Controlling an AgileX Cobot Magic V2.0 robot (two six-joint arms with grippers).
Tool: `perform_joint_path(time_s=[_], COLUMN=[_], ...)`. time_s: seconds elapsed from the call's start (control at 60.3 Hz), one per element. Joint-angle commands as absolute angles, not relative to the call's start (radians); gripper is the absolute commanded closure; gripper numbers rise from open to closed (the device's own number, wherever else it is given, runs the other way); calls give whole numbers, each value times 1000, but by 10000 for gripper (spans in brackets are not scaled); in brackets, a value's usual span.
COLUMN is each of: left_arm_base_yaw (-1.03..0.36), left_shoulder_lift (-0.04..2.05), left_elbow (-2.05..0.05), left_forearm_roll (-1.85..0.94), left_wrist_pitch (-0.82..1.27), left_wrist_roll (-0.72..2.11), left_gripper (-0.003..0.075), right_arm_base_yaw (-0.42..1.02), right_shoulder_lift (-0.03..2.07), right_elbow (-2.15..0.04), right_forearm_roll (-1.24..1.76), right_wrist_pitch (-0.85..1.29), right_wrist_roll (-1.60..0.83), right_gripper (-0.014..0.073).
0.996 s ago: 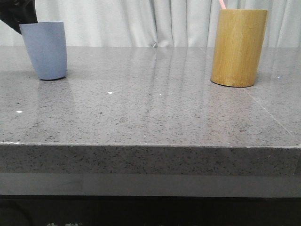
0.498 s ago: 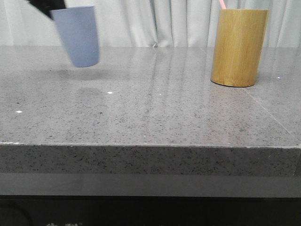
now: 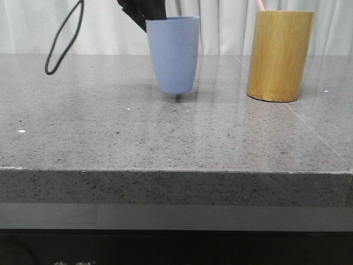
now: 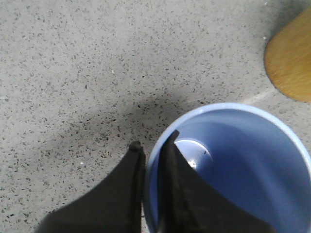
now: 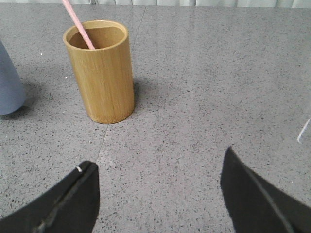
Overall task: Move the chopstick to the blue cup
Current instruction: 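Carry the blue cup toward the bamboo holder, set it down, release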
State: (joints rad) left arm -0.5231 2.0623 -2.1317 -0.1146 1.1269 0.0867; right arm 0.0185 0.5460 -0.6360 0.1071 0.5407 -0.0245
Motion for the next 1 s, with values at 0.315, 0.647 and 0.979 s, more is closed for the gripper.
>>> perform_joint_path(time_s=[0.315, 0.647, 0.979], left_arm_base_yaw=[-528, -528, -528], left_shoulder_lift=[2033, 2030, 2027], left_elbow=[-2176, -2196, -2312], left_forearm_roll=[-113, -115, -121], left_wrist_pitch=[1101, 1101, 1171], left_wrist_roll=[80, 80, 80], left_gripper=[738, 359, 353], right_arm_base_yaw=[13, 13, 13], right_shoulder_lift=[557, 557, 557], right_elbow=[-668, -668, -668], right_forearm_roll=[101, 101, 101], right_wrist_pitch=[474, 474, 474], right_wrist_roll=[-31, -31, -31], right_gripper=[55, 55, 55])
